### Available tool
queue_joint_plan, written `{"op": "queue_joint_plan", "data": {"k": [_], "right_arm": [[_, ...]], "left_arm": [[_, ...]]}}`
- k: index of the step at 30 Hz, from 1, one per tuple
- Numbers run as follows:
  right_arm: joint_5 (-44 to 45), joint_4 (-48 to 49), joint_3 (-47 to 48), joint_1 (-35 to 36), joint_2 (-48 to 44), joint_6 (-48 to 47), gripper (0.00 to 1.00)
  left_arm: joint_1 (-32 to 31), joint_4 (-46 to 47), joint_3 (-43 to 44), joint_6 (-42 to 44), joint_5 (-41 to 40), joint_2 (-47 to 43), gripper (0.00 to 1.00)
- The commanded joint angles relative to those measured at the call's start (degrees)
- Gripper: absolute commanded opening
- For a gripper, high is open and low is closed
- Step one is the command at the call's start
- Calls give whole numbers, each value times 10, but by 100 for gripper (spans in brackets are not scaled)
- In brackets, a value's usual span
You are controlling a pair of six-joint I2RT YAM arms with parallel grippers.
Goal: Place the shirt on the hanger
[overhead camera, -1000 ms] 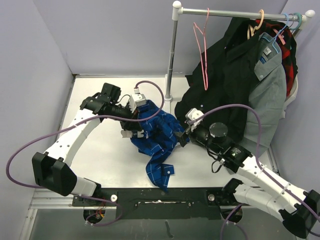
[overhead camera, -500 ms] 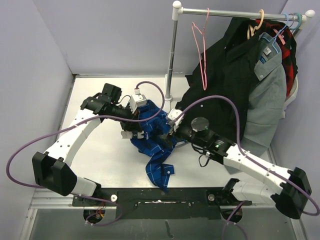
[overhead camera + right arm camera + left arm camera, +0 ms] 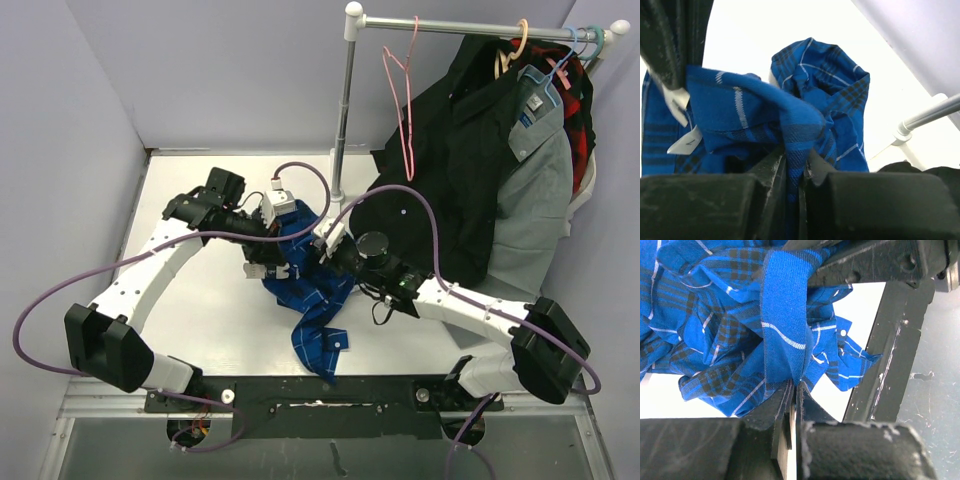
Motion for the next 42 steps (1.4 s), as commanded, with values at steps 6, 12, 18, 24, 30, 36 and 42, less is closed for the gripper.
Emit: {"op": "queue_joint_plan", "data": {"k": [6,12,18,24,30,36,42], "right_arm": [[204,201,-46,15,-17,115,0],[383,237,-83,28,-17,191,0],[446,222,-94,10,1,312,0],[430,229,-97,-5,16,369,0],[429,187,-113,-34,1,476,0],[427,168,-103,-39,4,492,0],[423,169,-100,-38,9,497,0]], "left_arm": [[-2,81,53,-136,-22,31,60],[32,186,6,-300,-48,-38,98],[67,273,-136,-350,-2,-130,97],[51,291,-217,-224,-13,-144,82],[41,341,-222,-243,-13,-134,75],[-11,349,-184,-270,-41,-82,71],[-74,348,-152,-257,-108,-24,69]]}}
